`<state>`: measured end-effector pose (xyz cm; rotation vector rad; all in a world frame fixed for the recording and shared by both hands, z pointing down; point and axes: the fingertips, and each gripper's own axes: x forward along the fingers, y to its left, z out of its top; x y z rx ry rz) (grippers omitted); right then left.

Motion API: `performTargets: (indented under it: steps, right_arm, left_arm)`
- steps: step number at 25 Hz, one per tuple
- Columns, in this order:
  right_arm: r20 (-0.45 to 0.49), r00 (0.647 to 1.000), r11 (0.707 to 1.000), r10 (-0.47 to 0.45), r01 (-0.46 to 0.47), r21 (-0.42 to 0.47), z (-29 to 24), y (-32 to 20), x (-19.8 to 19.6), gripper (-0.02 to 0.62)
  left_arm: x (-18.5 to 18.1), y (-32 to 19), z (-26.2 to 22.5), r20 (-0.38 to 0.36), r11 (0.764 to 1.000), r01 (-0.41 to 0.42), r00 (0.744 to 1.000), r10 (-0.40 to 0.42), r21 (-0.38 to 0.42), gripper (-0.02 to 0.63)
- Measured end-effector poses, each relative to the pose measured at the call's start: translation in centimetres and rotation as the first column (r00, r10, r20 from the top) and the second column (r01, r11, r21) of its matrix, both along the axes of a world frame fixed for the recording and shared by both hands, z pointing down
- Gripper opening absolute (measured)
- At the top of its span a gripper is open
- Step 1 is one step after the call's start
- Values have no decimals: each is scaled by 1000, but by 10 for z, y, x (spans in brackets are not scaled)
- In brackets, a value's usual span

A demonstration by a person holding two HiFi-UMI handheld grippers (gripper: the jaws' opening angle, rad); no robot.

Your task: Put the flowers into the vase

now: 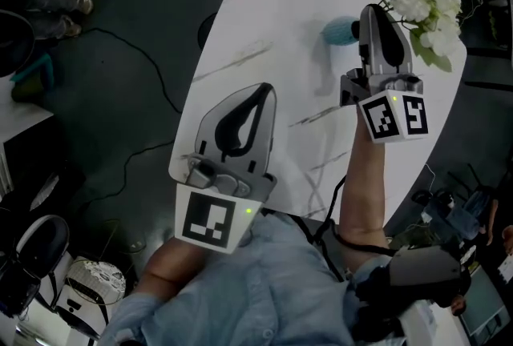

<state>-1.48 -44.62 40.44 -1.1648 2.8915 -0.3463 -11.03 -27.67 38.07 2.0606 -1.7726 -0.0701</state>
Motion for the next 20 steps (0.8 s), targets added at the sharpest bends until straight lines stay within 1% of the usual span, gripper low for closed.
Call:
performTargets:
  steps: [3, 6, 7, 10, 15, 20]
  right_arm:
    - [-19, 1000, 1000, -17, 17, -20, 4, 6, 1, 61]
    - [-39, 998, 998, -47, 45, -46, 7, 15, 0, 83]
    - [-44, 998, 997, -50, 47, -56, 9, 18, 1, 104]
    - [-47, 998, 996, -51, 47, -81, 11, 27, 4, 139]
    - [-42, 999, 995, -32, 28, -96, 9, 36, 17, 163]
    - [-39, 999, 994, 3, -7, -107, 2, 49, 47, 164]
  left_arm:
    - [5, 5, -5, 11, 1000, -4, 1000, 4, 6, 5]
    - [11, 12, -10, 25, 1000, -9, 1000, 9, 17, 5]
    - [13, 14, -11, 29, 1000, -12, 999, 12, 19, 5]
    - [19, 20, -13, 38, 1000, -23, 999, 22, 22, 5]
    - [32, 25, -15, 53, 998, -49, 997, 47, 29, 5]
    - [56, 26, -20, 80, 996, -81, 994, 77, 43, 5]
